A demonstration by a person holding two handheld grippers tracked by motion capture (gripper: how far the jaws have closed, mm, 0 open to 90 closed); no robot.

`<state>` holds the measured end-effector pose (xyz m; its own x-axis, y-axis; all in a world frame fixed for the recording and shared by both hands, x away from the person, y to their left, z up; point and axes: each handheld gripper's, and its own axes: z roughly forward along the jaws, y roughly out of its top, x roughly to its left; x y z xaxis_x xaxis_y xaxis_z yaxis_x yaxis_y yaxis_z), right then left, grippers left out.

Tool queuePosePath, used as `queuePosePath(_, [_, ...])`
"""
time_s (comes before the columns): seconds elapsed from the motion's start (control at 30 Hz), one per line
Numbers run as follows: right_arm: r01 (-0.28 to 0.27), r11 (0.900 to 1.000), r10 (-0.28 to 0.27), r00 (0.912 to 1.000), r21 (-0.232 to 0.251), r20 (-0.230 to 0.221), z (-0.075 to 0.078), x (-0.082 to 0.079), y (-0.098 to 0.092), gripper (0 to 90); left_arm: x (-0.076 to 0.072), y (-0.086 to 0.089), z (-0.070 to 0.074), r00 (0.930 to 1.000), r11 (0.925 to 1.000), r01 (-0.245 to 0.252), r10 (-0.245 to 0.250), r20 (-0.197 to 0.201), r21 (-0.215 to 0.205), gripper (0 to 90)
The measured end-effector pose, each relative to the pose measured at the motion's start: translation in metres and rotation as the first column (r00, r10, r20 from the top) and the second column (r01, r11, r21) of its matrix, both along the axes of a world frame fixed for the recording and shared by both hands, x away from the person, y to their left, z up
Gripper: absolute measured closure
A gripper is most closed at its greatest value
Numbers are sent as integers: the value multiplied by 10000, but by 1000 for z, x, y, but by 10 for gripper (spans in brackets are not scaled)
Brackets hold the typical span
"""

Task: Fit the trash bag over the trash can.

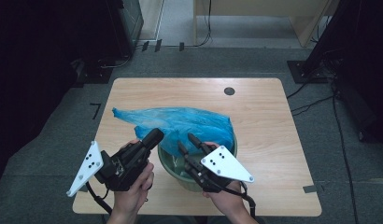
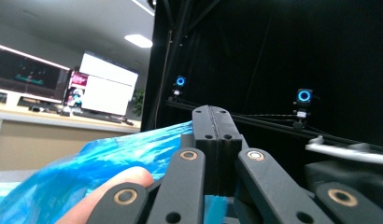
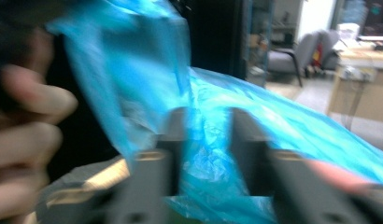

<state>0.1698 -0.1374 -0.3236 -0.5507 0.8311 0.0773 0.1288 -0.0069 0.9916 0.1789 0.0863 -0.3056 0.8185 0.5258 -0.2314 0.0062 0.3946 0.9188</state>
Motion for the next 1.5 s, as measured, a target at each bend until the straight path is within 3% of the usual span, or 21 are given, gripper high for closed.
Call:
queuePosePath(0.07, [457, 9988, -455, 9989, 168, -121, 0, 4, -8, 900, -3, 3, 1, 9998, 9998, -145, 143, 148, 150, 900])
queuePosePath(0.27, [969, 9912, -998, 9946, 907, 273, 7, 1, -30, 900, -3, 13, -11, 9994, 9990, -315, 318, -102, 327, 900])
queuePosePath(0.3, [1173, 9855, -1256, 9901, 1224, 625, 11, -2, -41, 900, -4, 14, -15, 9993, 9988, -307, 315, -204, 384, 900])
queuePosePath(0.33, [1173, 9855, -1256, 9901, 1224, 625, 11, -2, -41, 900, -4, 14, -18, 9993, 9988, -265, 276, -261, 414, 900])
queuePosePath(0.37, [1462, 9779, -1604, 9831, 1495, 879, 15, -5, -50, 900, -6, 13, -24, 9993, 9980, -141, 162, -332, 615, 900])
queuePosePath(0.4, [1462, 9779, -1604, 9831, 1495, 879, 15, -5, -50, 900, -6, 13, -24, 9993, 9980, -141, 162, -332, 615, 900])
queuePosePath(0.43, [1790, 9674, -1995, 9744, 1792, 1040, 18, -6, -59, 900, -7, 12, -28, 9993, 9970, -93, 120, -354, 768, 900])
queuePosePath(0.53, [2034, 9543, -2344, 9639, 2188, 1262, 21, -9, -71, 900, -10, 8, -35, 9993, 9940, 86, -47, -363, 1091, 900])
queuePosePath(0.73, [2130, 9475, -2533, 9552, 2385, 1530, 21, -18, -81, 900, -15, 2, -36, 10000, 9874, 54, -48, -43, 1584, 900])
queuePosePath(0.83, [2098, 9478, -2507, 9557, 2401, 1545, 19, -22, -84, 900, -18, 2, -35, 9999, 9879, 83, -91, 43, 1551, 900])
queuePosePath(0.9, [2065, 9505, -2488, 9534, 2324, 1705, 16, -27, -86, 900, -19, 3, -34, 9989, 9884, 429, -455, 149, 1458, 898])
queuePosePath(0.93, [2051, 9505, -2481, 9532, 2334, 1729, 16, -28, -87, 900, -19, 3, -34, 9988, 9892, 446, -469, 127, 1398, 863])
queuePosePath(1.0, [2093, 9495, -2531, 9513, 2336, 1763, 15, -29, -88, 900, -19, 4, -35, 9994, 9916, 329, -342, 78, 1251, 709])
queuePosePath(1.03, [2119, 9478, -2573, 9497, 2382, 1788, 15, -30, -90, 900, -17, 5, -37, 9999, 9945, 160, -163, 20, 1036, 709])
queuePosePath(1.07, [2181, 9430, -2677, 9458, 2515, 1838, 16, -32, -96, 900, -15, 7, -39, 9999, 9963, 40, -29, -130, 863, 566])
queuePosePath(1.1, [2181, 9430, -2677, 9458, 2515, 1838, 16, -32, -96, 900, -15, 7, -39, 9999, 9963, 40, -29, -130, 863, 543])
queuePosePath(1.2, [2258, 9365, -2797, 9424, 2682, 1833, 16, -34, -104, 900, -10, 9, -41, 9975, 9938, -540, 582, -404, 969, 468])
queuePosePath(1.27, [2224, 9351, -2801, 9407, 2758, 1914, 16, -35, -110, 900, -1, 10, -44, 9888, 9883, -1002, 1118, -993, 1146, 353])
queuePosePath(1.3, [2224, 9351, -2801, 9407, 2758, 1914, 16, -35, -110, 900, -1, 10, -44, 9888, 9883, -1002, 1118, -993, 1146, 319])
queuePosePath(1.4, [2071, 9379, -2660, 9442, 2784, 1940, 16, -37, -116, 900, 9, 8, -47, 9771, 9854, -1163, 1360, -1636, 1243, 262])
queuePosePath(1.5, [1830, 9412, -2447, 9489, 2841, 1995, 16, -38, -123, 900, 15, 6, -46, 9757, 9842, -1106, 1341, -1735, 1386, 239])
